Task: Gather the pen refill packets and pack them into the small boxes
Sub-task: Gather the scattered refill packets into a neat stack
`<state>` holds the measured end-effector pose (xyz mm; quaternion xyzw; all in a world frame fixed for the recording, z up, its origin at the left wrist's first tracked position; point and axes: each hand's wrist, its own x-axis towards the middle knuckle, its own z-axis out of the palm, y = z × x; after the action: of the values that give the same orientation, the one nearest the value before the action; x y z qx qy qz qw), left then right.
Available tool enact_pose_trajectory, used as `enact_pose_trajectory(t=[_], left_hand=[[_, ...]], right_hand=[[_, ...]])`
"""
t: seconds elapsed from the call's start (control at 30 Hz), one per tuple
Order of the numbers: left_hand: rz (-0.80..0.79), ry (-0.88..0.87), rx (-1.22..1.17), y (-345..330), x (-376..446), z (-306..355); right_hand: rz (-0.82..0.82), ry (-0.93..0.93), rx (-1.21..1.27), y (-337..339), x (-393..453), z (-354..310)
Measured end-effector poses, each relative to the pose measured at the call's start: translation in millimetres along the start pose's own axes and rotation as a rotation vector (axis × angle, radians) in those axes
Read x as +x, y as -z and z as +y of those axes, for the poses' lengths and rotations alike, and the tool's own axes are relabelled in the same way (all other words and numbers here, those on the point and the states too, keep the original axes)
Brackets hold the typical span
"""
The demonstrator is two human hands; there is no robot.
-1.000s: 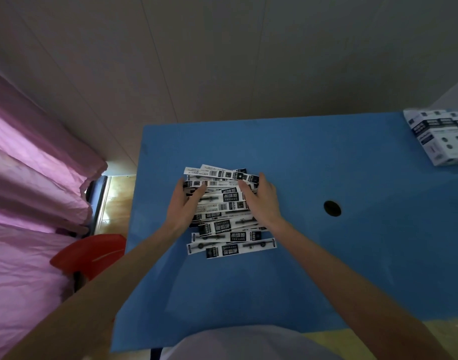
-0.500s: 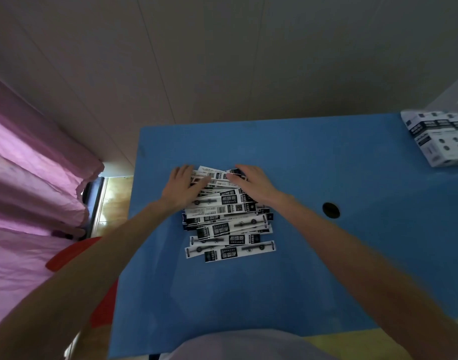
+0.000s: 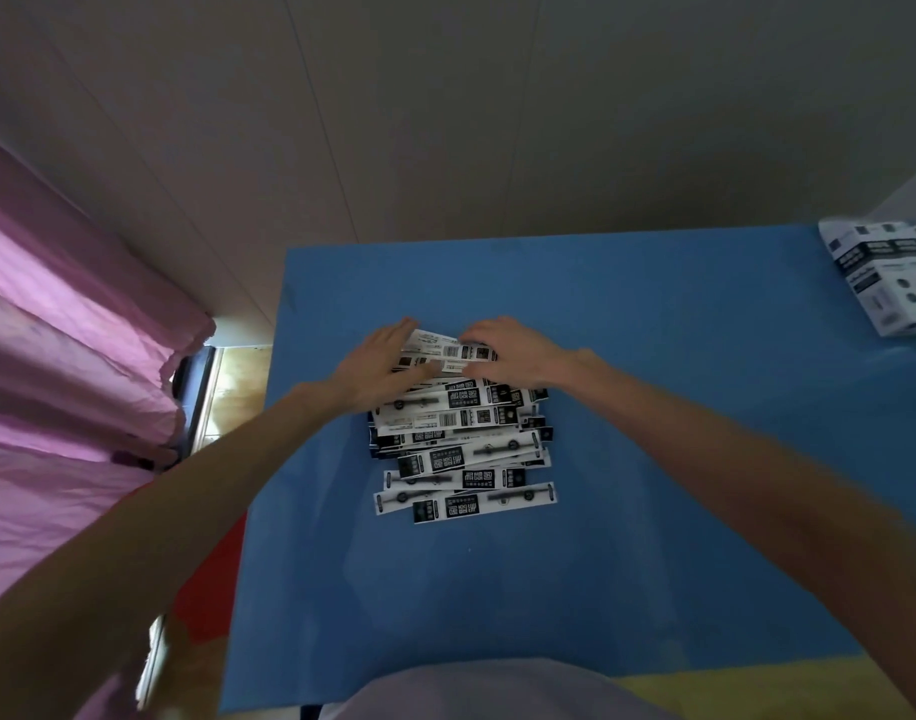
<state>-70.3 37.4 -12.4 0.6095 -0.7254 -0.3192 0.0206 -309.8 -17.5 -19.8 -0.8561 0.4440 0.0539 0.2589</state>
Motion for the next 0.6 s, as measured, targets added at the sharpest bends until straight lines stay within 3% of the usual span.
enact_pose_trajectory(t=[0.1,0.23,0.6], left_hand=[[-0.081,-0.024,0.089,-2.9,-1.6,1.8],[0.015,-0.083,0.18,-15.9,-10.8,2.0],[0.049,-0.015,0.189,-16.2,0.4,4.5]], right_hand=[[-0.007,0.025,0.048,-4.5,-7.4,2.1],[0.02,0.076,0.044,-19.2,-21.2,4.7],[0.067,0.027,0.017,-15.4,-5.1,3.2]])
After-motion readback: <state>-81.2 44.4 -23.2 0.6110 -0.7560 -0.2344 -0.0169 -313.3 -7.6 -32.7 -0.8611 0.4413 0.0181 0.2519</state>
